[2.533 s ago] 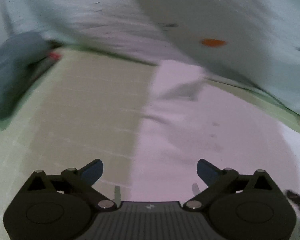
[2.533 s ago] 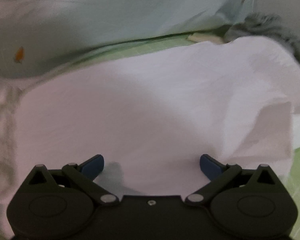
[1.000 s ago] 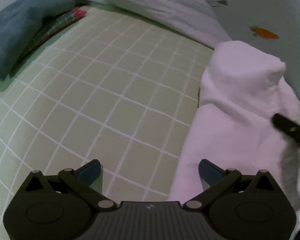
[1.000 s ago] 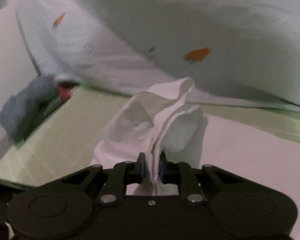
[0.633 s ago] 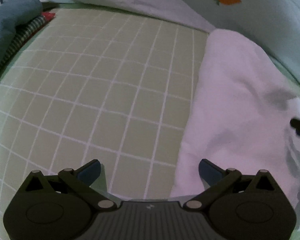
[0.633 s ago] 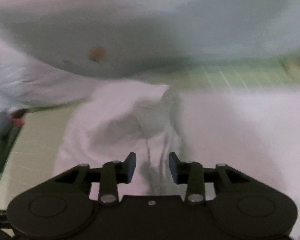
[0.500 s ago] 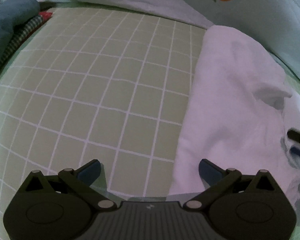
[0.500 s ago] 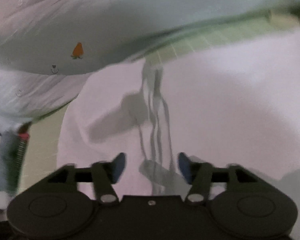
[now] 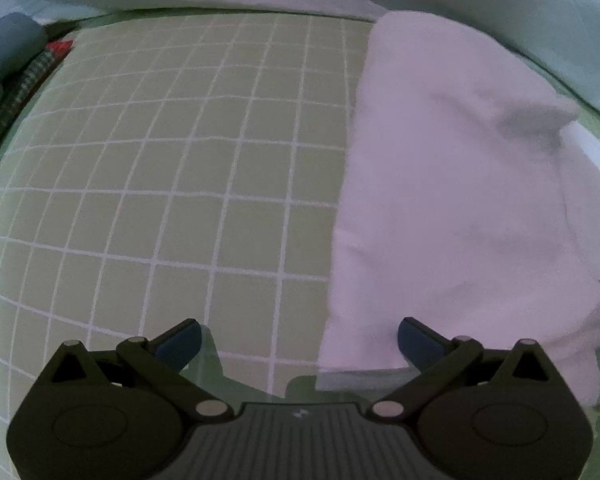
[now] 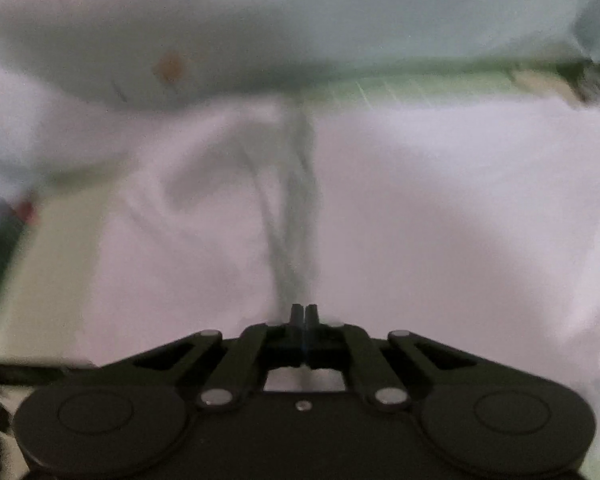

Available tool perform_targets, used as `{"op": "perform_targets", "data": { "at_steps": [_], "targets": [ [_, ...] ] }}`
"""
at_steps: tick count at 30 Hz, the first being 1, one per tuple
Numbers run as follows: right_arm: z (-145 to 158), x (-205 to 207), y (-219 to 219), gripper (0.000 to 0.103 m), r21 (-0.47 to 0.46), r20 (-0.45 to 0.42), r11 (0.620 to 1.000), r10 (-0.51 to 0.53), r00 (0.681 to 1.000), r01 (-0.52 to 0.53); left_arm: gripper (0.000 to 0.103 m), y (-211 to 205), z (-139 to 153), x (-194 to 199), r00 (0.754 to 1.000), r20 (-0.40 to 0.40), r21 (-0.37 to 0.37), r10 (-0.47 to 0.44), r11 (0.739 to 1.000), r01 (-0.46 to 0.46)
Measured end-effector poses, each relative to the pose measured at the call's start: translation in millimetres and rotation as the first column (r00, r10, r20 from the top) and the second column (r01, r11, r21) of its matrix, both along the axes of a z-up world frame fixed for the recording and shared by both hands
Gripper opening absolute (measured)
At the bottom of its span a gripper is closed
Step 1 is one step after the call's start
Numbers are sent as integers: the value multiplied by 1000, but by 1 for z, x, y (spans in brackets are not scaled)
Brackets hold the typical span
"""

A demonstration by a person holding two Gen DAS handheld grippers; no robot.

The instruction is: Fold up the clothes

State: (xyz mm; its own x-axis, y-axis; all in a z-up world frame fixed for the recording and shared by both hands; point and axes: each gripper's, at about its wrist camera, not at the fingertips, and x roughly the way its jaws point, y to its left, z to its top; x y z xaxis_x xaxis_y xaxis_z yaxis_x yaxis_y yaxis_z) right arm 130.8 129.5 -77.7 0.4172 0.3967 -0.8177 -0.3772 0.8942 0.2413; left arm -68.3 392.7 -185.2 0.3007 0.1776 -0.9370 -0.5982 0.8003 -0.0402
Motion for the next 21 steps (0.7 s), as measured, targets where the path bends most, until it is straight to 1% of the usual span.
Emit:
{"op": "perform_targets", "data": {
  "at_steps": [2,3,4,6,9,11,13,15,16,17,18,19,20,21],
  "targets": [
    [0,2,-10,4,47,-20,997,-53,998,54,103,1,0,0,1000,-1,-3,-5,1000,5],
    [3,5,-10,14,43,-1,997,-57,998,57,103,3,0,1,1000,-3,-10,-2,1000,2],
    [5,6,-8,32,37,27,998,-49,998,48,103,5,0,2,1000,-7,-20,2,1000,-3],
    [9,15,1,48,52,88,999,-12,996,7,103,8,0,7,1000,-17,-25,-3,1000,3],
    [12,32,12,47,124,130,991,35,991,-51,103,8,1,13,999,-33,-7,-34,999,34],
    [12,49,26,47,184,143,979,61,988,-87,103,6,0,18,997,-46,10,-61,998,61],
    [7,70,42,47,247,134,962,83,987,-115,103,5,0,24,995,-53,26,-84,996,86],
    [2,84,55,47,274,127,952,106,986,-137,103,6,-2,29,995,-53,28,-89,995,91],
    [-2,91,62,44,275,123,949,123,985,-153,103,7,-3,31,994,-53,29,-91,995,93],
    [-6,98,69,37,276,119,946,140,983,-168,103,8,-4,32,995,-51,23,-87,996,89],
    [-10,105,76,21,278,115,943,157,981,-183,103,9,-5,32,995,-49,15,-82,996,83],
    [-12,110,80,15,272,119,942,169,978,-196,103,11,-5,32,996,-45,5,-78,997,79],
    [-12,111,82,13,258,133,947,160,978,-190,103,13,-6,32,996,-42,-5,-74,997,74],
    [-12,112,83,8,242,150,954,143,978,-177,103,11,-5,31,996,-41,-3,-80,997,80]
  ]
}}
